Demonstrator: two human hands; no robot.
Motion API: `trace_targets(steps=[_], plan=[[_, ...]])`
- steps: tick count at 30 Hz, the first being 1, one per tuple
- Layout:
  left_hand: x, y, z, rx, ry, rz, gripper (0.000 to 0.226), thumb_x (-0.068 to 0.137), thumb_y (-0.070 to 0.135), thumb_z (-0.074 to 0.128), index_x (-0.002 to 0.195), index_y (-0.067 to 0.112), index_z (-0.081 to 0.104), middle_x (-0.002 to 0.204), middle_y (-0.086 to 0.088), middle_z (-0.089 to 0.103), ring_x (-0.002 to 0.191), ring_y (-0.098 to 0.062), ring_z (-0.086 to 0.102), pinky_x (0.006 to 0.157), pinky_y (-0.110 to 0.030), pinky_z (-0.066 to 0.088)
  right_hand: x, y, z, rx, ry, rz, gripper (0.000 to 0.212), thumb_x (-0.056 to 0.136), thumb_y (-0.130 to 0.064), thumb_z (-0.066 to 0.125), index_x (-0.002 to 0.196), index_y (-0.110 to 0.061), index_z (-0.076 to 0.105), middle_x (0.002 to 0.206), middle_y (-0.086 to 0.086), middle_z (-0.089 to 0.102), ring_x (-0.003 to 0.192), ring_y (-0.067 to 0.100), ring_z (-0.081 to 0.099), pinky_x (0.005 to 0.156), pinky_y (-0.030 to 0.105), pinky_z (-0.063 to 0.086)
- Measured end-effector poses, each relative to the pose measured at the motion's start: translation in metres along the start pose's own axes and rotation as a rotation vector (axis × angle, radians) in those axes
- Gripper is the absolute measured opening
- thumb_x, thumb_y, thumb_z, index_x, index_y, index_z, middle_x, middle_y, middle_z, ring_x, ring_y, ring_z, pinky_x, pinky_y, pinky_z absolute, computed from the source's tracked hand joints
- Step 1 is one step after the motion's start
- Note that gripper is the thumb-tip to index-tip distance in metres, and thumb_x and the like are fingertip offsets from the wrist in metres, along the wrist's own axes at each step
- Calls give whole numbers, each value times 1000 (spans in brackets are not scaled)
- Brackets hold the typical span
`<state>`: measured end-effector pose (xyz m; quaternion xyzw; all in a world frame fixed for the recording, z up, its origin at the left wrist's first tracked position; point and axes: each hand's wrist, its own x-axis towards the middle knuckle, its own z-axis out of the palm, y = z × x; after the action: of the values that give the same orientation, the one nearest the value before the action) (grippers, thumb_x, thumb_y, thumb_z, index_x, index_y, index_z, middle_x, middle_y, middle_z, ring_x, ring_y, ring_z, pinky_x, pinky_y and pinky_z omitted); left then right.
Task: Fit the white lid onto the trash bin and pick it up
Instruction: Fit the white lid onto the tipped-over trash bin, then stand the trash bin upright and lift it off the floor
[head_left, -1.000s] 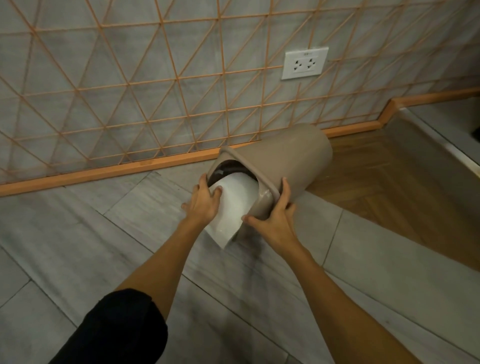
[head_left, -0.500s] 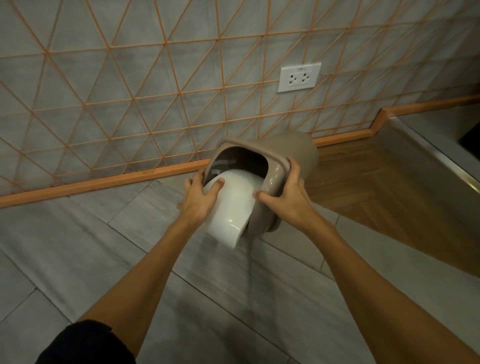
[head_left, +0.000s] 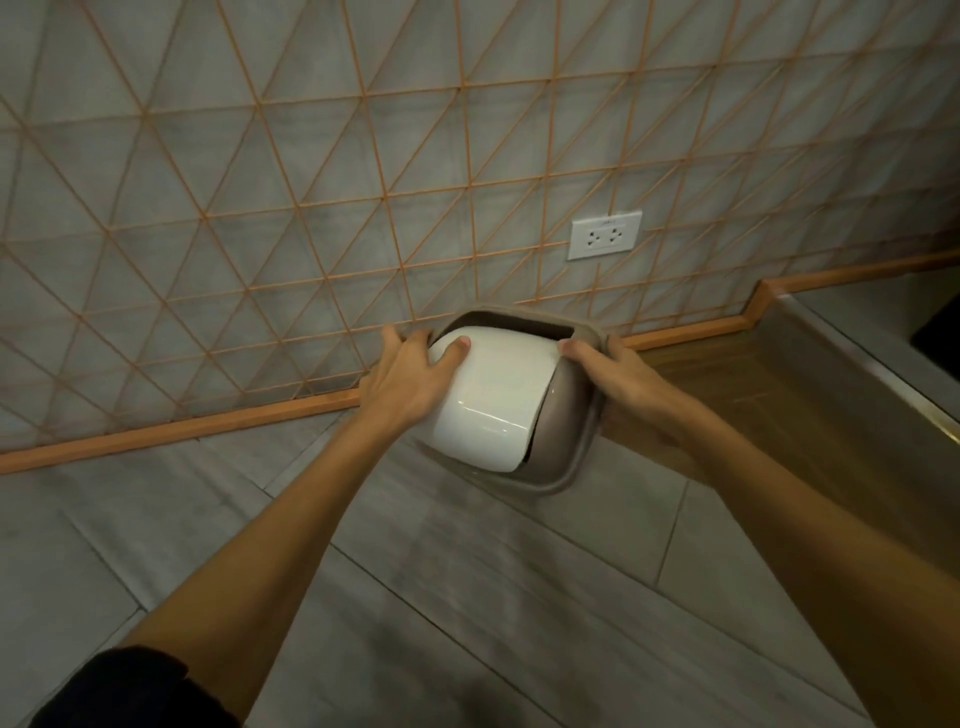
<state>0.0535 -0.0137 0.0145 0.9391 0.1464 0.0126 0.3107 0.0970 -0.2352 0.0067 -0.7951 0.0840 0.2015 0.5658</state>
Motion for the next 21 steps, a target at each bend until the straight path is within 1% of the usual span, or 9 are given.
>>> trace_targets(steps=[3, 7, 10, 12, 14, 16, 18, 19, 21], plan=[[5, 6, -14, 71, 14, 9, 63, 92, 64, 33, 129, 17, 52, 136, -10, 35, 118, -38, 49, 100, -52, 33, 1, -10, 2, 60, 3, 8, 97, 61, -70, 64, 141, -24, 32, 134, 8, 47, 109, 33, 58, 71, 53, 59], [11, 16, -14, 73, -1, 14, 62, 94, 62, 31, 132, 17, 50, 136, -11, 36, 119, -39, 49, 102, -53, 32, 1, -15, 1, 34, 63, 19, 82, 72, -69, 57, 137, -24, 35, 126, 6, 47, 103, 35, 56, 71, 50, 58], [19, 24, -12, 3, 6, 21, 60, 95, 59, 34, 130, 15, 51, 138, -14, 37, 118, -39, 49, 103, -53, 35, 5, -17, 0, 32, 121, 5, 98, 63, -77, 52, 141, -21, 37, 132, 2, 47, 111, 34, 54, 76, 50, 57], [24, 29, -9, -79, 3, 45, 58, 95, 56, 39, 128, 11, 53, 135, -16, 42, 118, -39, 50, 102, -50, 40, 9, -15, -4, 45, 164, 0, 104, 60, -82, 49, 142, -19, 41, 141, 7, 47, 117, 34, 53, 85, 49, 54], [26, 31, -6, -179, -4, 82, 56, 94, 53, 43, 124, 7, 56, 127, -16, 54, 113, -35, 55, 95, -46, 45, 11, -14, -11, 88, 203, 15, 94, 71, -80, 46, 138, -14, 47, 138, 11, 49, 115, 34, 53, 86, 45, 51], [23, 34, -3, -278, -28, 95, 52, 96, 49, 43, 116, 5, 61, 115, -12, 63, 104, -31, 58, 89, -43, 47, 16, -10, -19, 98, 205, 21, 82, 84, -74, 38, 133, -9, 52, 125, 14, 54, 104, 32, 54, 85, 45, 50], [21, 33, 3, -347, -41, 74, 51, 97, 49, 42, 119, 6, 59, 112, -8, 62, 103, -27, 57, 89, -42, 48, 23, -6, -24, 105, 170, 9, 74, 91, -66, 31, 127, -6, 54, 121, 17, 57, 96, 29, 53, 88, 47, 49], [17, 33, 5, -376, -32, 64, 54, 96, 52, 42, 123, 7, 57, 113, -7, 60, 103, -26, 57, 91, -43, 49, 23, -5, -24, 121, 152, 1, 71, 94, -63, 30, 126, -4, 55, 120, 17, 58, 93, 27, 54, 84, 46, 50], [13, 32, 11, -401, 11, 40, 71, 86, 68, 38, 128, 12, 53, 120, -6, 58, 106, -26, 58, 94, -47, 49, 23, -4, -23, 144, 121, -19, 66, 97, -56, 31, 128, -2, 54, 119, 15, 60, 89, 24, 56, 74, 41, 49]])
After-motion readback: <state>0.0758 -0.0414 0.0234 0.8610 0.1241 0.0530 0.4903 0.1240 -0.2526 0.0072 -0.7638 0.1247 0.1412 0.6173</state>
